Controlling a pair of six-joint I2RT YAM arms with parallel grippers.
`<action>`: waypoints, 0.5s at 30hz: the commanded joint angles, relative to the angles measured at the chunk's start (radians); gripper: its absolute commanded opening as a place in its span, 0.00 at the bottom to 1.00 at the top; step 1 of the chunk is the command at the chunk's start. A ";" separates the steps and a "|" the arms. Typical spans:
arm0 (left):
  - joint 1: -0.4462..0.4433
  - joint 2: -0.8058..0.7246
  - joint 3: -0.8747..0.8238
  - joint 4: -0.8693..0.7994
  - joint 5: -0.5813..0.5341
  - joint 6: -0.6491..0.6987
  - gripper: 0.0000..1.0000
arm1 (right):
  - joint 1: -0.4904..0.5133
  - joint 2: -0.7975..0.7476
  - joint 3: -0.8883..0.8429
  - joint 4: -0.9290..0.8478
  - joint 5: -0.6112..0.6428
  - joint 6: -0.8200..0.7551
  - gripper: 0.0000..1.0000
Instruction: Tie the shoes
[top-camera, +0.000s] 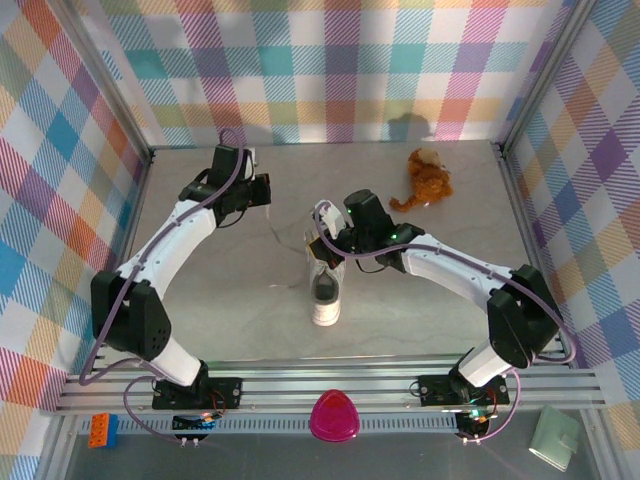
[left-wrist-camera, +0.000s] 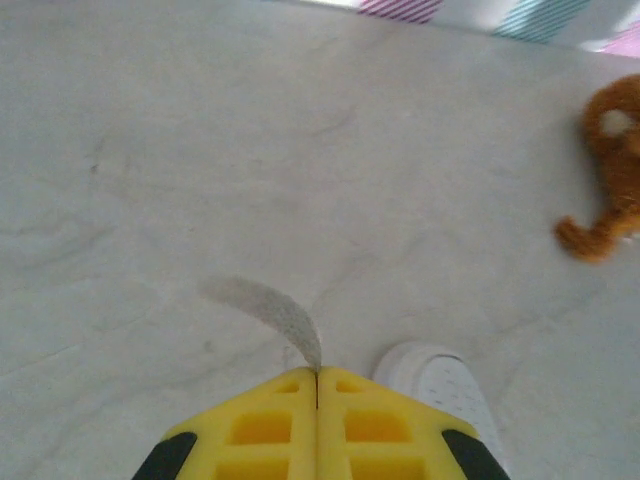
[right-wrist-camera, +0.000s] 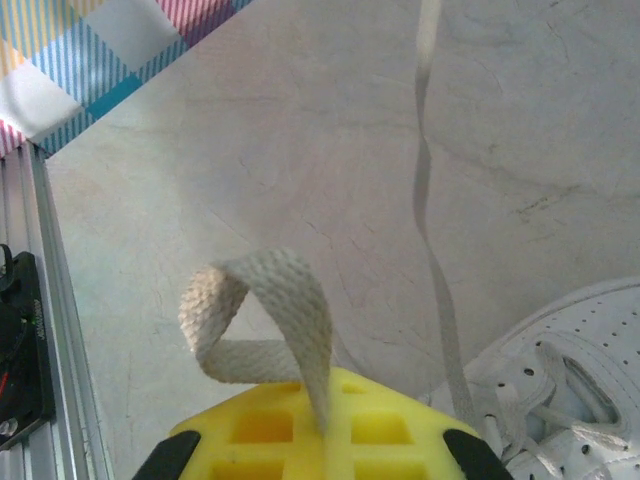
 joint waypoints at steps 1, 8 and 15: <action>0.007 -0.162 -0.082 0.104 0.148 0.069 0.00 | 0.000 0.029 0.069 -0.046 0.039 0.034 0.00; -0.147 -0.465 -0.313 0.261 0.182 0.137 0.00 | -0.033 0.088 0.135 -0.102 0.012 0.098 0.00; -0.535 -0.560 -0.473 0.435 -0.025 0.271 0.00 | -0.082 0.144 0.196 -0.138 -0.139 0.107 0.00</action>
